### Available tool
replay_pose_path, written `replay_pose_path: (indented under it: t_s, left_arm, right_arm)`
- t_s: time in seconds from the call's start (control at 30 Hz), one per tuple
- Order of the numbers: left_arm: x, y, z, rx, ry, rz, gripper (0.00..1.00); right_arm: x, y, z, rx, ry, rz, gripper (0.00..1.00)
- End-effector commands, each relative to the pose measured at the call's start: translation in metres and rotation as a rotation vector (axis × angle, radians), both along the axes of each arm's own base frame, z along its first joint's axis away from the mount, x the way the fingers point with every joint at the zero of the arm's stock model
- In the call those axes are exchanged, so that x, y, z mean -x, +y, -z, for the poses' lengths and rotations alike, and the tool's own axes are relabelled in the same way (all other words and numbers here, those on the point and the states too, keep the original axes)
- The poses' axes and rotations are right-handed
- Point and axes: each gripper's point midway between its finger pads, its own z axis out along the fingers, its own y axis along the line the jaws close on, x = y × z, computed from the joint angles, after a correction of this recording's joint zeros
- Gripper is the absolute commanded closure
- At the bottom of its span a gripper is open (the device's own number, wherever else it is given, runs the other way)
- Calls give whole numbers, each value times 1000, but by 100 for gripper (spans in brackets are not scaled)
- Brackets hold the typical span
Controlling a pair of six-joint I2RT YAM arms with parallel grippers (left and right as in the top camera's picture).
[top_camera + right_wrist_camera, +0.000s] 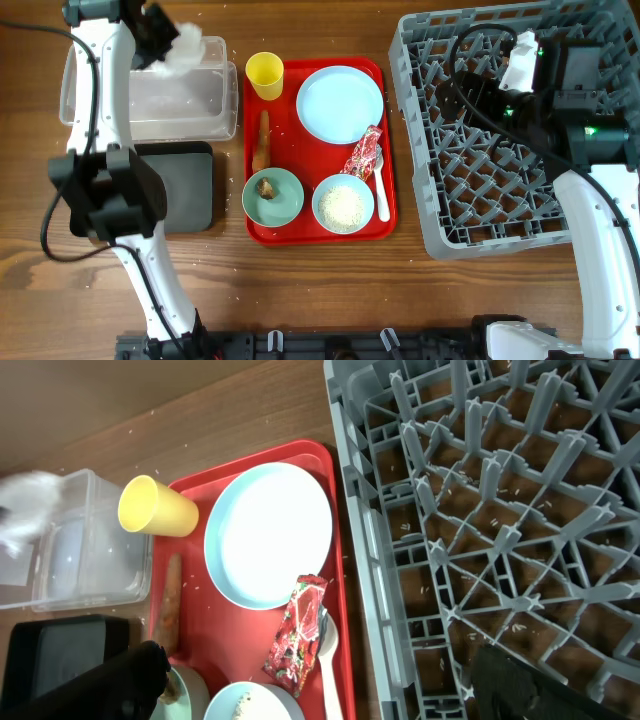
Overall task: Sort waste into correct bins and load items into the dishwasher rack
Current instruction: 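Carry the tissue with left gripper into the clear plastic bin, release, then reach left gripper to the red candy wrapper on the tray and grasp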
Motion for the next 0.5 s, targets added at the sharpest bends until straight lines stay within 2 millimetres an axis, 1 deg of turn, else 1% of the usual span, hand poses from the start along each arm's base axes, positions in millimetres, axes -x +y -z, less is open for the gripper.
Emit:
replay_pose_path:
  t_s: [0.0,0.03,0.1,0.17,0.2,0.23,0.27,0.3,0.33,0.37,0.4,0.43,0.47]
  left_arm:
    - [20,19,46,1,153,-14,16]
    - [22,22,46,2,155,-20,0]
    - [22,25,31,-8,126,-8,0]
    - [24,24,4,-16,77,-5,0]
    - [26,20,-16,-19,39,4,0]
    - [28,11,-39,-40,-4,50,0]
    - [30,9,-50,-68,-23,65,0]
    - [30,13,-56,-117,-29,50,2]
    - [29,16,-53,-126,-24,45,9]
    - [27,13,-44,-103,-11,56,10]
    - [25,3,-41,-64,-11,83,7]
    - [21,-39,-43,18,-39,280,4]
    - [21,-65,-44,33,-52,391,3]
  right_arm:
    - [-3,2,-8,-12,-18,2,0]
    - [-4,2,-8,-13,-23,2,0]
    - [-6,2,-11,-24,-31,15,0]
    - [-7,2,-11,-24,-36,15,0]
    - [-7,2,-12,-24,-36,14,0]
    - [-7,2,-11,-24,-36,14,0]
    - [-7,2,-11,-24,-35,15,0]
    - [-6,2,-11,-24,-32,14,0]
    - [-6,2,-11,-24,-31,14,0]
    - [-6,2,-11,-24,-30,14,0]
    - [-6,2,-11,-24,-31,14,0]
    - [-6,2,-11,-24,-32,14,0]
    - [-6,2,-11,-24,-32,15,0]
